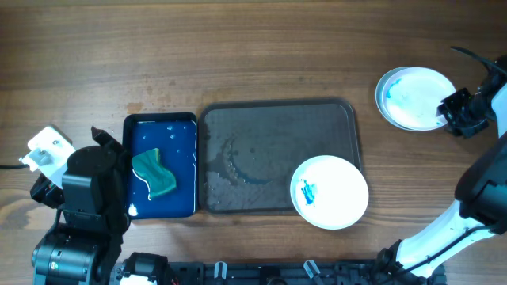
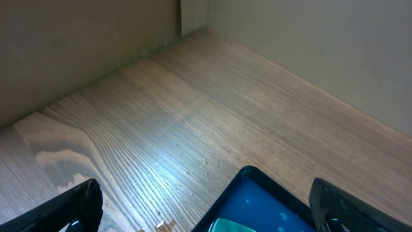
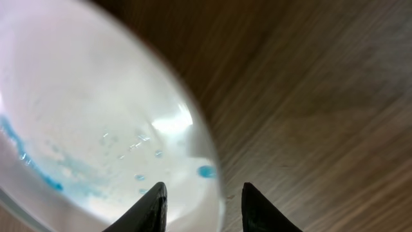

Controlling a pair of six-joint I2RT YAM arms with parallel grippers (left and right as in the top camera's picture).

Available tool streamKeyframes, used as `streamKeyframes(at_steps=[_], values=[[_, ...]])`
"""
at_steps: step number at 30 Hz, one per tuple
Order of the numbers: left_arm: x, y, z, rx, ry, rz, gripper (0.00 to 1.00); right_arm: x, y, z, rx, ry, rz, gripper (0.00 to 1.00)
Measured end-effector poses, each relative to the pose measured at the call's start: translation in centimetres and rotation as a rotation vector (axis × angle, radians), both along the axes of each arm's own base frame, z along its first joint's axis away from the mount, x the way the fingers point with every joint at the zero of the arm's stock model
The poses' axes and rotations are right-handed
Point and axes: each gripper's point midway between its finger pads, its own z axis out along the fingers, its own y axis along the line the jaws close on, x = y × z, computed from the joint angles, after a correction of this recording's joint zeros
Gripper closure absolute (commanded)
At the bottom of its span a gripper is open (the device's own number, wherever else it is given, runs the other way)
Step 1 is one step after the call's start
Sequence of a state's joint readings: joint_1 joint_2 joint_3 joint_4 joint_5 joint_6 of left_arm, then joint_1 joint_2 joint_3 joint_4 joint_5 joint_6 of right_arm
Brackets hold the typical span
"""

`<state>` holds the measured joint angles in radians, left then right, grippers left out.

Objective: Clean dirty plates on tray and stack at the side
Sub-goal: 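Move the right gripper to the blue-smeared plate's rim on the grey tray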

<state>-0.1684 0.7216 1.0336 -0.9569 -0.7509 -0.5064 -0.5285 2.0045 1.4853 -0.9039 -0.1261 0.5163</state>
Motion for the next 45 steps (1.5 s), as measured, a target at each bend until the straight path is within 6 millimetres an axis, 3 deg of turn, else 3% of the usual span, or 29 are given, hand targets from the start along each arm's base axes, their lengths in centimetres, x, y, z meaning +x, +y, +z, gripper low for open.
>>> streamKeyframes(at_steps=[2,4,7,11,17,21,25,27,30,33,37,39,41,45], values=[[0.0,0.0,0.0,0.0,0.0,0.0,0.0,0.8,0.9,0.1,-0.001,-0.02,0.05,0.82],[0.0,0.0,0.0,0.0,0.0,0.0,0.0,1.8,2.0,0.2,-0.002,-0.04,0.1,0.89],[0.0,0.0,0.0,0.0,0.0,0.0,0.0,3.5,4.9,0.3,0.008,-0.072,0.2,0.91],[0.0,0.0,0.0,0.0,0.0,0.0,0.0,4.2,8.4,0.3,0.016,-0.062,0.28,0.91],[0.0,0.0,0.0,0.0,0.0,0.0,0.0,3.3,8.9,0.9,0.027,-0.043,0.314,0.83],[0.0,0.0,0.0,0.0,0.0,0.0,0.0,2.4,11.0,6.0,0.018,-0.118,0.411,0.75],[0.0,0.0,0.0,0.0,0.0,0.0,0.0,-0.6,14.9,11.9,0.012,-0.164,0.484,0.69],[0.0,0.0,0.0,0.0,-0.001,0.0,0.0,-2.5,16.4,13.0,0.014,-0.13,0.502,0.69],[0.0,0.0,0.0,0.0,0.0,0.0,0.0,-4.5,17.6,12.3,0.018,-0.036,0.5,0.69],[0.0,0.0,0.0,0.0,0.0,0.0,0.0,-6.9,18.8,9.6,0.033,0.077,0.479,0.67],[0.0,0.0,0.0,0.0,-0.001,0.0,0.0,-11.7,20.5,5.9,0.061,0.203,0.456,0.51],[0.0,0.0,0.0,0.0,0.0,0.0,0.0,-13.8,21.1,5.0,0.062,0.221,0.441,0.52],[0.0,0.0,0.0,0.0,0.0,0.0,0.0,-15.4,21.4,4.0,0.064,0.23,0.429,0.6],[0.0,0.0,0.0,0.0,0.0,0.0,0.0,-17.2,21.9,0.8,0.098,0.244,0.392,0.62]])
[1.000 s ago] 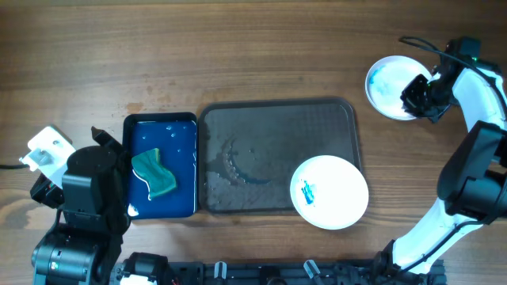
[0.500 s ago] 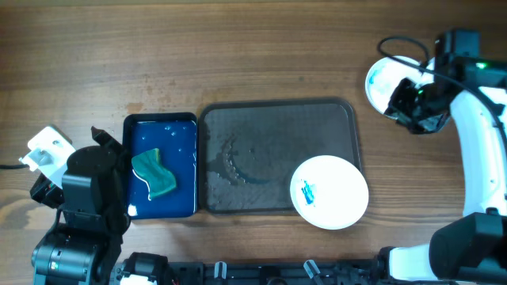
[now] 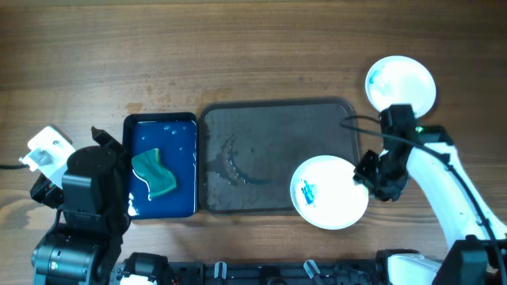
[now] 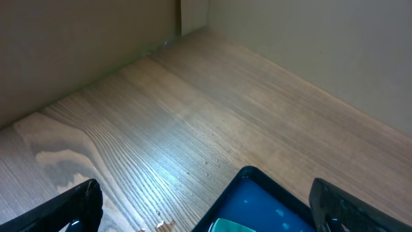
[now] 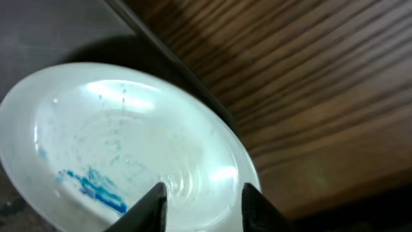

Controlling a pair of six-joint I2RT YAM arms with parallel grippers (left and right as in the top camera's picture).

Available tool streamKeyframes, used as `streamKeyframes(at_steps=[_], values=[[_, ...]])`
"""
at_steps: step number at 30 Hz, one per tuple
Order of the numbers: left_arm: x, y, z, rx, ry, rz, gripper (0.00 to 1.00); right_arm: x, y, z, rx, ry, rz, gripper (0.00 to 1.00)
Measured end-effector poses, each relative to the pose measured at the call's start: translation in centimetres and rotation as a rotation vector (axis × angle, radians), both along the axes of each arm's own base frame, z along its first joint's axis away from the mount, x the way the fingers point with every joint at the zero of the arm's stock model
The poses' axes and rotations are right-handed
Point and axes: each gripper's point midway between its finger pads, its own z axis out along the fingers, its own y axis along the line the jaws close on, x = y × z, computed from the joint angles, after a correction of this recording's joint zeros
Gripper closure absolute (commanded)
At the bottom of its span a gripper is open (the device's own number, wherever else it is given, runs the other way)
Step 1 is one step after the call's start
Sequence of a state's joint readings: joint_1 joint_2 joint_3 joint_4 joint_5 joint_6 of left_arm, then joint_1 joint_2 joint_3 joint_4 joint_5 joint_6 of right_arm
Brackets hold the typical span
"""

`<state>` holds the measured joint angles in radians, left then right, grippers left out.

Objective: Clean dirty plates on tray and stack at the side
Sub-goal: 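Move the right gripper to the blue-smeared plate's rim on the grey tray, then grasp the rim and pull the plate toward the tray center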

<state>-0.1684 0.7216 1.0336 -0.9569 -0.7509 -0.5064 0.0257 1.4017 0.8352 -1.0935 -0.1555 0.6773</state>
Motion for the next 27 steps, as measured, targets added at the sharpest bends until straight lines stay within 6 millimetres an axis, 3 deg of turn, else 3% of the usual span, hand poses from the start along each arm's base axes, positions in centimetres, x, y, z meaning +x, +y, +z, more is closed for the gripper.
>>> streamKeyframes(at_steps=[5,13,19,24,27], values=[[0.0,0.0,0.0,0.0,0.0,0.0,0.0,-2.5,1.4,-3.4,0.08,0.044,-0.039,0.59],[0.0,0.0,0.0,0.0,0.0,0.0,0.0,-2.5,2.1,-3.6,0.125,0.028,-0.043,0.58],[0.0,0.0,0.0,0.0,0.0,0.0,0.0,1.9,3.5,-2.7,0.212,-0.171,0.068,0.53],[0.0,0.0,0.0,0.0,0.0,0.0,0.0,8.8,5.6,0.6,0.301,-0.488,0.208,0.52],[0.0,0.0,0.0,0.0,0.0,0.0,0.0,10.5,7.2,2.2,0.321,-0.584,0.302,0.59]])
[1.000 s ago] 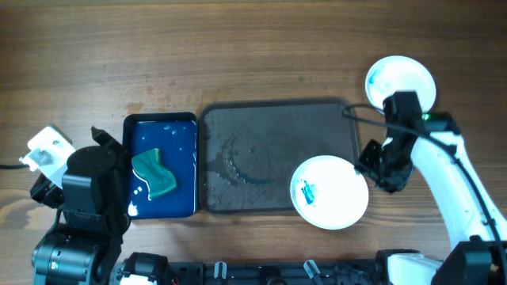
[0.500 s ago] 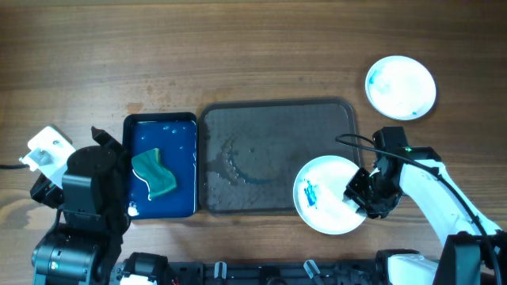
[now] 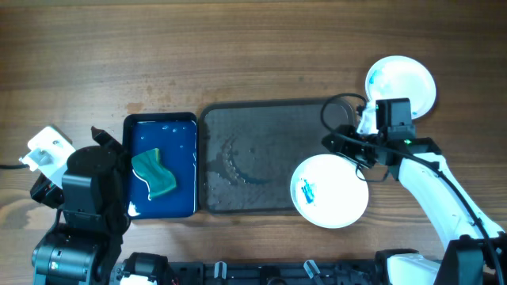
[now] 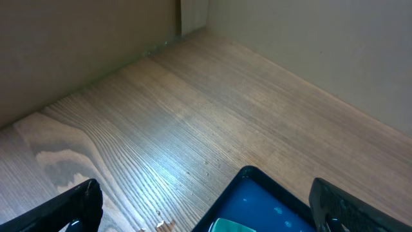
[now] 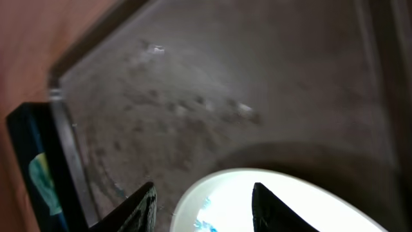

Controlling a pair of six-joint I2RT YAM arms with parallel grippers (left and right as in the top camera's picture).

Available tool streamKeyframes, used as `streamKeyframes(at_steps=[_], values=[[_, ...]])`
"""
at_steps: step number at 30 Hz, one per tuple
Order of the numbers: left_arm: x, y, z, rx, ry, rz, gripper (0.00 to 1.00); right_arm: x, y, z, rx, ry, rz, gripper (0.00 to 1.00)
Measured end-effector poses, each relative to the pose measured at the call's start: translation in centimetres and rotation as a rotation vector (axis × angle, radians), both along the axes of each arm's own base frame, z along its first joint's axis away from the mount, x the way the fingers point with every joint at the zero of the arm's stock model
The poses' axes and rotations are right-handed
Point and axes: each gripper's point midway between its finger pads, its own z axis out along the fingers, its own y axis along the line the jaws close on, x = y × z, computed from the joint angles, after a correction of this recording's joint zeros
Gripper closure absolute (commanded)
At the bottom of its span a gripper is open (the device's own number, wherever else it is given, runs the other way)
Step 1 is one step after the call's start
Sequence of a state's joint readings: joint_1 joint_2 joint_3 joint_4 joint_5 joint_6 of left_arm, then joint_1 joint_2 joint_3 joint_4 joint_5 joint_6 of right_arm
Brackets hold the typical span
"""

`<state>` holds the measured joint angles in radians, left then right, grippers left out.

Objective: Clean dirty plates on tray and stack at the side
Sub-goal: 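Grasp the rim and pull the plate toward the tray center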

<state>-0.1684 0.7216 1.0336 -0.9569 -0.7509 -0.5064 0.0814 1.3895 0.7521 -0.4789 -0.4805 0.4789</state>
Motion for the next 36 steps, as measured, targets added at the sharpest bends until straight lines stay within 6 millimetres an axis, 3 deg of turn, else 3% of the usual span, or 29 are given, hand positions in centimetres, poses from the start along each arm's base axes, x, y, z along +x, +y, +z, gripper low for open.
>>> streamKeyframes(at_steps=[2,4,6,9,12,17,19,24,36], values=[[0.0,0.0,0.0,0.0,0.0,0.0,0.0,-0.3,1.0,1.1,-0.023,0.01,0.059,0.59],[0.0,0.0,0.0,0.0,0.0,0.0,0.0,-1.3,0.7,2.5,-0.112,0.076,0.078,0.58],[0.0,0.0,0.0,0.0,-0.001,0.0,0.0,-2.0,-0.7,4.7,-0.23,0.134,0.073,0.58],[0.0,0.0,0.0,0.0,-0.001,0.0,0.0,-4.7,-3.6,8.5,-0.385,0.258,0.007,0.57],[0.0,0.0,0.0,0.0,0.0,0.0,0.0,-8.1,-5.4,9.2,-0.463,0.397,-0.055,0.59],[0.0,0.0,0.0,0.0,0.0,0.0,0.0,-12.2,-6.7,6.4,-0.521,0.567,-0.108,0.58],[0.0,0.0,0.0,0.0,-0.001,0.0,0.0,-15.0,-7.1,3.3,-0.529,0.654,-0.126,0.58],[0.0,0.0,0.0,0.0,0.0,0.0,0.0,-17.4,-6.4,-0.5,-0.478,0.72,-0.12,0.55],[0.0,0.0,0.0,0.0,0.0,0.0,0.0,-17.2,-5.3,-2.0,-0.405,0.712,-0.141,0.53]])
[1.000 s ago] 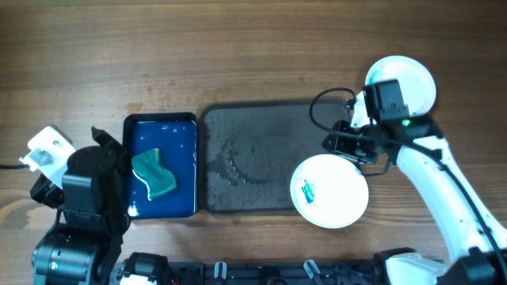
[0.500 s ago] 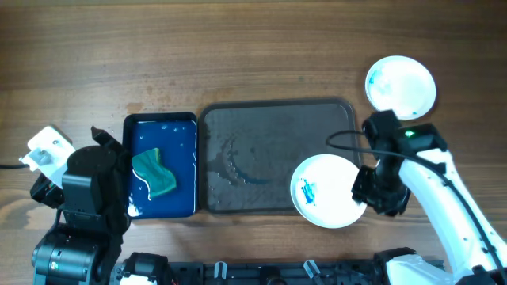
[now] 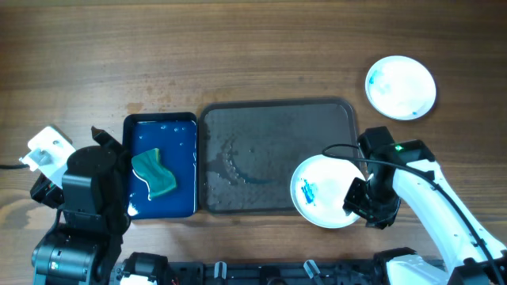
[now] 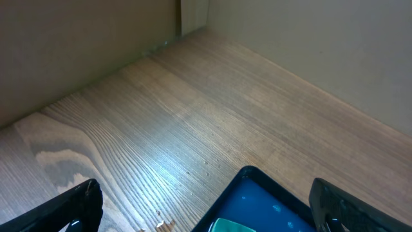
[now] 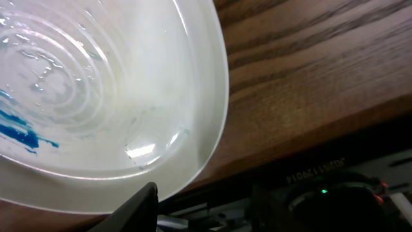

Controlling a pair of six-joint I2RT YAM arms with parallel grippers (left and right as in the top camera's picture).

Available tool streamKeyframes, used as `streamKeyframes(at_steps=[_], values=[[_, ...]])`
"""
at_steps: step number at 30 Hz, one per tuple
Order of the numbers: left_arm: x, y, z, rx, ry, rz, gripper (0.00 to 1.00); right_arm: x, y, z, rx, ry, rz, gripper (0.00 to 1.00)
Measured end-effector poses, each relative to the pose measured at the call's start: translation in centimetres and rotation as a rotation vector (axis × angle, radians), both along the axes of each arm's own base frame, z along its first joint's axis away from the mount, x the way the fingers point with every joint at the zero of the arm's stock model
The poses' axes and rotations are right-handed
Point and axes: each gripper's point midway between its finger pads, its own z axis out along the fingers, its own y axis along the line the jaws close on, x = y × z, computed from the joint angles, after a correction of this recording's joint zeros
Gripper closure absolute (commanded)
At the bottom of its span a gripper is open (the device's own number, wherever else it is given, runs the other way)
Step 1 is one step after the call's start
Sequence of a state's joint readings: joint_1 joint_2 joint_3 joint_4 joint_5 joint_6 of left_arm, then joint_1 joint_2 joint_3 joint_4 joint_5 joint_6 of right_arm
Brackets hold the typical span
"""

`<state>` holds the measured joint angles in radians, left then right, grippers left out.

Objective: Clean dirty plates on tray and stack at the side
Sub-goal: 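Grasp the rim and pull the plate toward the tray center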

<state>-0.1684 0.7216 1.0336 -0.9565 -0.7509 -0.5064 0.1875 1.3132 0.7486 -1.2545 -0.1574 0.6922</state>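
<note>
A white plate [image 3: 329,192] smeared with blue [image 5: 19,132] lies over the grey tray's [image 3: 269,119] near right corner. My right gripper [image 3: 360,207] is at that plate's near right rim [image 5: 215,129], low by the table's front edge. It is open [image 5: 206,212], with the rim just ahead of the fingers and nothing between them. A second white plate [image 3: 400,87] with faint blue traces lies on the table at the far right. My left gripper [image 4: 205,193] hangs open over the far end of the blue tub [image 4: 270,203].
The blue tub [image 3: 160,127] of liquid stands left of the tray, with a green sponge [image 3: 154,174] in it. Wet marks show on the tray floor [image 3: 230,162]. The table's front edge and the robot's frame [image 5: 322,187] are right under the right gripper.
My right gripper was over the tray's right side, above the stained plate's far edge. Now it is at the plate's near right rim, by the table edge. Neither plate moved; the left arm stayed still.
My right gripper first stood at the rim of the side plate at the far right. Then that plate lay free, slightly shifted, with the gripper right of the stained plate. Later it was over the tray, and now it is low at the stained plate's rim.
</note>
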Motion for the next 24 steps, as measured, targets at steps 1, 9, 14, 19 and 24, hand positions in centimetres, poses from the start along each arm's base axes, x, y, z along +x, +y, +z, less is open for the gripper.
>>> streamKeyframes(at_steps=[1,9,14,19,24], values=[[0.0,0.0,0.0,0.0,0.0,0.0,0.0,-0.4,0.0,-0.4,0.002,0.012,-0.006,0.54],[0.0,0.0,0.0,0.0,0.0,0.0,0.0,-0.7,0.7,-2.8,0.037,-0.006,-0.064,0.58],[0.0,0.0,0.0,0.0,0.0,0.0,0.0,1.3,1.2,-3.7,0.052,-0.092,-0.113,0.95],[0.0,0.0,0.0,0.0,0.0,0.0,0.0,3.0,2.1,-3.8,0.103,-0.162,-0.13,0.96],[0.0,0.0,0.0,0.0,0.0,0.0,0.0,6.3,2.7,-3.8,0.143,-0.308,-0.077,0.95]])
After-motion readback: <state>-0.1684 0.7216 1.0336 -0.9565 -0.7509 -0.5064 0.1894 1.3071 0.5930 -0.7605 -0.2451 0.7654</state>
